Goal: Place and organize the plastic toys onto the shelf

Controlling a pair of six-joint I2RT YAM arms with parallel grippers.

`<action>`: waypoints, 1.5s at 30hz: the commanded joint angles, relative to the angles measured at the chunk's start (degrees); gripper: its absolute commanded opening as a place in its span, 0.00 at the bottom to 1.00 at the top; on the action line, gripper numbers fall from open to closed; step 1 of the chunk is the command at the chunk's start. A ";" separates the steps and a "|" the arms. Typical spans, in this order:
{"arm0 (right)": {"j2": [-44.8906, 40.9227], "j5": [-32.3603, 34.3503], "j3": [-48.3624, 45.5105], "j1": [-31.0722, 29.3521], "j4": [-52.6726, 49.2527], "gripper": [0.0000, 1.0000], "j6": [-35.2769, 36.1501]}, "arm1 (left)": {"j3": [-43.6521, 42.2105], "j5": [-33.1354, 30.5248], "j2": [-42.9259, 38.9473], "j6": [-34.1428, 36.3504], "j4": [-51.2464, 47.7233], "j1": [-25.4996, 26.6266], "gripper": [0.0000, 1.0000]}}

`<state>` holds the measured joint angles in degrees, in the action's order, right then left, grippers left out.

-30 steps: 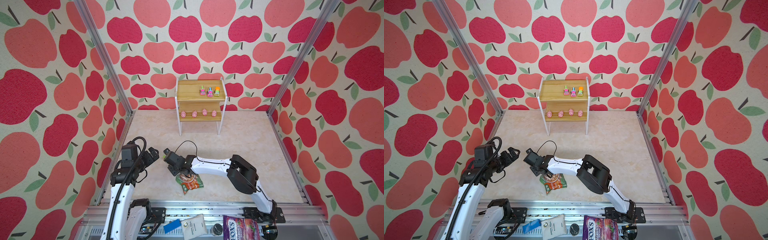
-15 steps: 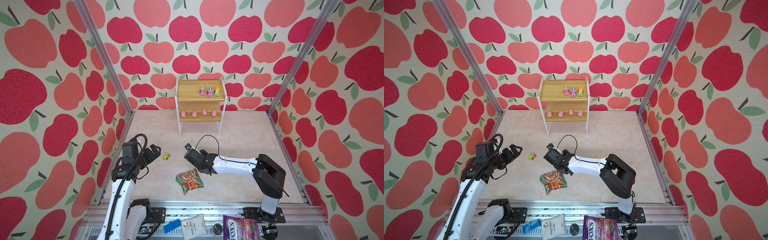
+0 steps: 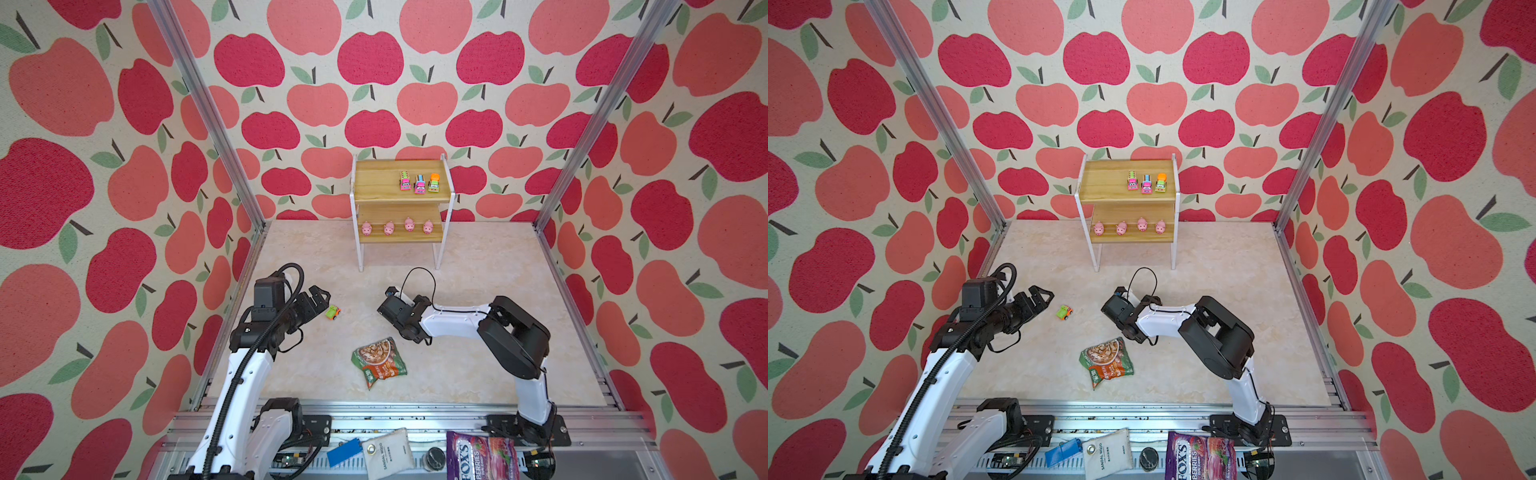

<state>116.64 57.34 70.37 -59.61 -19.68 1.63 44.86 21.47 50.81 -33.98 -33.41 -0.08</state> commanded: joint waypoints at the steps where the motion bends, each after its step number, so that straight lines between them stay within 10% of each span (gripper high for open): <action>1: 3.40 4.17 2.84 -0.89 -1.72 0.36 2.08 | 1.90 0.15 0.58 -0.38 1.31 0.25 0.99; 22: 4.18 -5.67 9.79 -8.46 -4.58 0.63 -3.23 | 0.66 0.15 -2.06 0.50 -0.21 0.08 0.99; 34: -7.22 -23.21 5.08 -8.18 6.65 0.73 -4.15 | 0.14 -0.47 -2.71 0.67 -0.43 0.08 0.99; 45: -27.34 -45.65 -18.66 0.68 20.20 0.71 -8.59 | -1.30 -2.71 -3.52 0.84 -1.17 2.04 0.99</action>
<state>92.90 21.23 56.69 -60.62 -4.60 -4.95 44.69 20.38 48.23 -33.54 -33.63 1.17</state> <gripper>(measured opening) 0.715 0.991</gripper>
